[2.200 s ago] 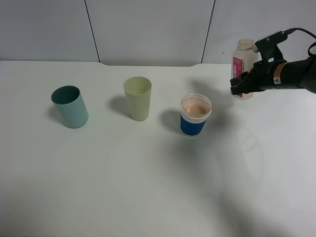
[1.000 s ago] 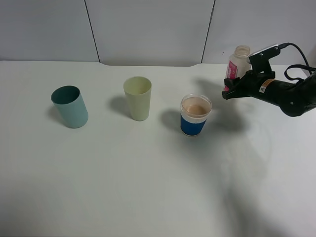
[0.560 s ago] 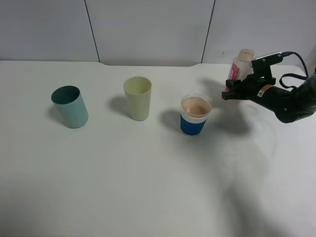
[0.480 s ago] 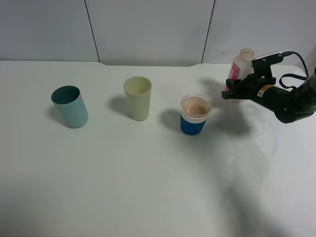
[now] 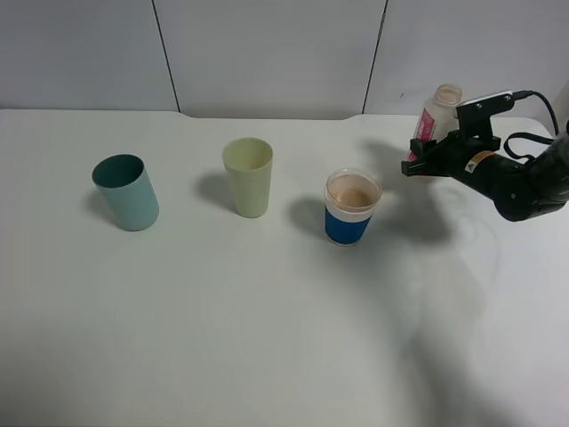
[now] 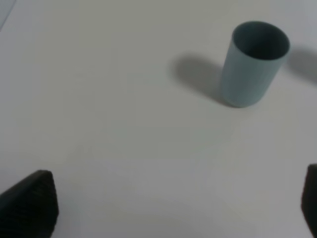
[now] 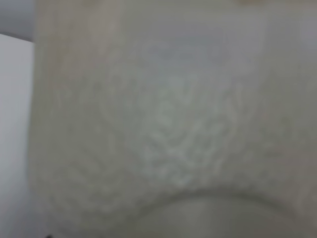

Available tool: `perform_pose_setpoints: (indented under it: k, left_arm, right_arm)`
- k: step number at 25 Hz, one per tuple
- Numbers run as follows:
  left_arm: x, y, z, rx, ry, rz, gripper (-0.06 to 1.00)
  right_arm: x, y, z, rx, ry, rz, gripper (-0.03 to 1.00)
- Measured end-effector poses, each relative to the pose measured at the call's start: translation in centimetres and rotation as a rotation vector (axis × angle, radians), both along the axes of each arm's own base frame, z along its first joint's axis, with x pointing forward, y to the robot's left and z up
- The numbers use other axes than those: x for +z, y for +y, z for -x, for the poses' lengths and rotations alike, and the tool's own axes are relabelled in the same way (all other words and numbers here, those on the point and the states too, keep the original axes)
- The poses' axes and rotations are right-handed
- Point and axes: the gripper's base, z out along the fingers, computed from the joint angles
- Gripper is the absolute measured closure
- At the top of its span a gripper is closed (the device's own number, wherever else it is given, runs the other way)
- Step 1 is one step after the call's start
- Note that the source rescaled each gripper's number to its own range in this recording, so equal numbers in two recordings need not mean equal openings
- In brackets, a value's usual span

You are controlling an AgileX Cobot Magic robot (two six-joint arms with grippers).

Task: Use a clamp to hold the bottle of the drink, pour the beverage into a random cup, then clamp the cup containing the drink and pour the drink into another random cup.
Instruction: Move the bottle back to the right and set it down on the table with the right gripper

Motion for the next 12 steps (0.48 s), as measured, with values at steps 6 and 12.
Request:
perform_pose_setpoints:
  k: [6, 12]
  left_arm:
    - [0.0, 0.0, 0.0, 0.0, 0.0, 0.0, -0.06]
    - [0.0, 0.0, 0.0, 0.0, 0.0, 0.0, -0.06]
  right_arm:
    - [-0.07, -0.09, -0.01, -0.009, -0.002, 0.004, 0.97]
    - [-0.57, -0.28, 0.01, -0.034, 0.009, -0.005, 0.97]
